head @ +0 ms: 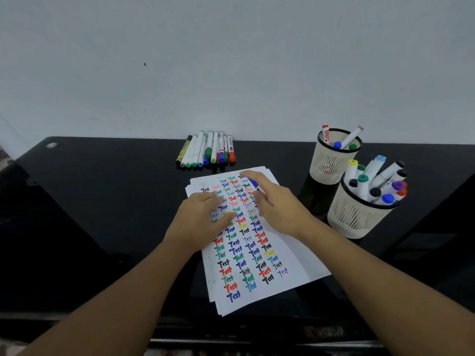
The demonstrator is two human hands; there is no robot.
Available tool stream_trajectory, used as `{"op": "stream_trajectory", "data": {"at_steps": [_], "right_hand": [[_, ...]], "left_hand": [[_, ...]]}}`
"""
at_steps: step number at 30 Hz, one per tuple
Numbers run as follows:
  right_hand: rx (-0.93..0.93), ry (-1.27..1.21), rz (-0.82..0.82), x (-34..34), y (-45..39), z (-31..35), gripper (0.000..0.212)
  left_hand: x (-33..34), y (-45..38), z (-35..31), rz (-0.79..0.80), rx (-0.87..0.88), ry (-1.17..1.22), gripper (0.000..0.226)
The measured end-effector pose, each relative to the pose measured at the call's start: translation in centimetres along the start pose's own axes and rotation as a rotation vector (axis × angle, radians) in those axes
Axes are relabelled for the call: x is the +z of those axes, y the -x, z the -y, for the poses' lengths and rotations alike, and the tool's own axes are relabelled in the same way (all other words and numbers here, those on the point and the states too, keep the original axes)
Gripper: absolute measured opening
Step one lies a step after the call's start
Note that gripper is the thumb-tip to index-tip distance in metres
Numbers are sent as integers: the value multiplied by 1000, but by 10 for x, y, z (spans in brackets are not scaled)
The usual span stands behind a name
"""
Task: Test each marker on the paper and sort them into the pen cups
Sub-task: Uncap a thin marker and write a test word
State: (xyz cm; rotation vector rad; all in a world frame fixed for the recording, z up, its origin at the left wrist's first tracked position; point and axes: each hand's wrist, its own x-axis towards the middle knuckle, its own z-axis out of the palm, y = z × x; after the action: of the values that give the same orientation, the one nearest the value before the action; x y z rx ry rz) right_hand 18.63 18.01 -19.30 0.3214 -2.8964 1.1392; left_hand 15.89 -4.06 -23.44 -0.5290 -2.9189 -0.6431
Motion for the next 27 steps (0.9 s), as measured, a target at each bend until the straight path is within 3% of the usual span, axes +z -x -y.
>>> {"op": "stream_trajectory", "data": {"at_steps": [5,9,14,18,22,27], "right_hand": [[108,-206,-74,-7,-4,8,30],[99,-376,-37,-13,-7,15,41],[92,-279,-176,-25,-7,30,14],[76,1,-357,-45,-14,41,39],[45,133,-471,-78,-23,44,23],[133,273,-557,-130,-33,37,23]], "left_hand": [[0,1,2,-1,7,1,70],[-2,-1,0,47,18,-8,78],[-4,-3,-2,221,-7,-63,96],[-4,-6,-3,265,-8,-98,99],[-5,-6,-1,262,-3,-97,100],[-5,-6,-2,260,-3,-93,99]]}}
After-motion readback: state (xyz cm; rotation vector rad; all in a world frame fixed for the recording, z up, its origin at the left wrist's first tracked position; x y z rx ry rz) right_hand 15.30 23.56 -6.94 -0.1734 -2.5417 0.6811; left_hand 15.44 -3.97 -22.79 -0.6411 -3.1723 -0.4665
